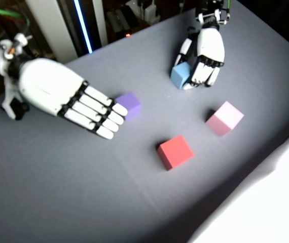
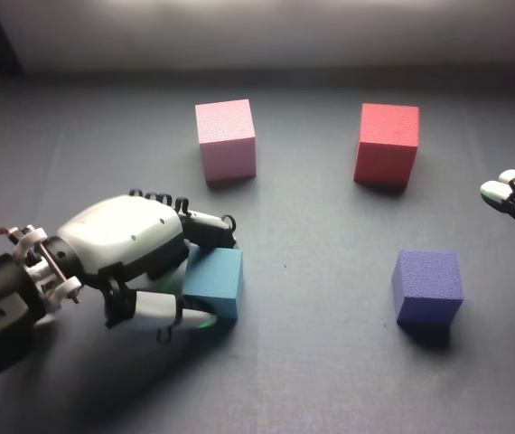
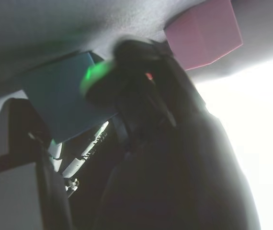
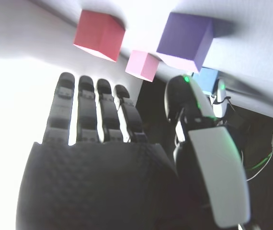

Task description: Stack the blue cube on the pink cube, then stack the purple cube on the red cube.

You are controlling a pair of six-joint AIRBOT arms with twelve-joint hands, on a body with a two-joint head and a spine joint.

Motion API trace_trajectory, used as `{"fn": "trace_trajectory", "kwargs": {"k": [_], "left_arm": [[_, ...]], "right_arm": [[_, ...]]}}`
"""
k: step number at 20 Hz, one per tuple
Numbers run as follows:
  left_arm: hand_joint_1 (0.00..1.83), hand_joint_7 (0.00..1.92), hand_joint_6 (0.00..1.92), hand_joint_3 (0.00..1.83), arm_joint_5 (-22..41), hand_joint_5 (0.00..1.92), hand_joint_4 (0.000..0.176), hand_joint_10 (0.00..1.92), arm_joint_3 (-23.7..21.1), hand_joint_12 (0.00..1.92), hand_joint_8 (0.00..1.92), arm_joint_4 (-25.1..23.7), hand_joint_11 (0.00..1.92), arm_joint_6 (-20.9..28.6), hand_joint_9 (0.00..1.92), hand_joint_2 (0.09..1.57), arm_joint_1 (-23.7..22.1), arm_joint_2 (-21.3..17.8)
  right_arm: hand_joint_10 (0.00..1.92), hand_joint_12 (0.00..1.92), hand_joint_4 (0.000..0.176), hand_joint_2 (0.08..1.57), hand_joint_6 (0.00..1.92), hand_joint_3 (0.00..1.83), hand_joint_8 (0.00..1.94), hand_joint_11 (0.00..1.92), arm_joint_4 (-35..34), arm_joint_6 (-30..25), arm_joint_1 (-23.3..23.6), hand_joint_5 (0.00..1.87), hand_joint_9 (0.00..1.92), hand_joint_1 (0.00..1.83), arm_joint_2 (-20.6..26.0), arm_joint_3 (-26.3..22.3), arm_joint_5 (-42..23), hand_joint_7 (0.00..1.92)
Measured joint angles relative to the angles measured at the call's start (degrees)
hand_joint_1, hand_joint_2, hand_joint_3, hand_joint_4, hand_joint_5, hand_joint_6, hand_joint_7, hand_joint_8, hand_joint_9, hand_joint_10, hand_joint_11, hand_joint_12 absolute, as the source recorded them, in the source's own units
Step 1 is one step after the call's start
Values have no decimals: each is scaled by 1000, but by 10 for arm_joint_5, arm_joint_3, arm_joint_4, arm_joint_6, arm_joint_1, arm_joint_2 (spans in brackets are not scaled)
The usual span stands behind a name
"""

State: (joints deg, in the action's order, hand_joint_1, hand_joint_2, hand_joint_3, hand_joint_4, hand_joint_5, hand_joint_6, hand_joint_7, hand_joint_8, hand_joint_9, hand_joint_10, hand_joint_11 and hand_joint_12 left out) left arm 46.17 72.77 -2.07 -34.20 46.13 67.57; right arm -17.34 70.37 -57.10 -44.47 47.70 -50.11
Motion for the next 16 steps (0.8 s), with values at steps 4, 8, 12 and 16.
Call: {"fn": "trace_trajectory", "kwargs": {"k": [4, 8, 12, 16], "left_arm": [[1119, 776, 1204, 0, 11, 821, 0, 1920, 21, 1921, 1807, 9, 1083, -2, 977, 1198, -52, -7], [1176, 712, 1093, 15, -11, 797, 0, 1921, 59, 1921, 1793, 14, 1063, -2, 938, 1241, -104, -3], [1193, 752, 1035, 0, -52, 877, 0, 1823, 102, 1921, 1553, 23, 623, -3, 604, 1214, -167, 17], [1191, 829, 1127, 0, -88, 805, 0, 1478, 134, 1842, 1426, 47, 650, -29, 734, 1207, -205, 37]], "right_arm": [[0, 0, 0, 1468, 0, 8, 0, 0, 0, 0, 0, 0, 0, 377, 0, 0, -2, 0], [0, 0, 0, 1473, 0, 5, 0, 0, 0, 0, 0, 0, 0, 389, -2, 0, -2, 0], [0, 0, 0, 1471, 0, 1, 0, 0, 0, 0, 0, 0, 0, 446, -7, 2, -2, 0], [0, 0, 0, 1465, 0, 0, 0, 0, -2, 0, 0, 0, 0, 518, -11, 5, -2, 0]]}}
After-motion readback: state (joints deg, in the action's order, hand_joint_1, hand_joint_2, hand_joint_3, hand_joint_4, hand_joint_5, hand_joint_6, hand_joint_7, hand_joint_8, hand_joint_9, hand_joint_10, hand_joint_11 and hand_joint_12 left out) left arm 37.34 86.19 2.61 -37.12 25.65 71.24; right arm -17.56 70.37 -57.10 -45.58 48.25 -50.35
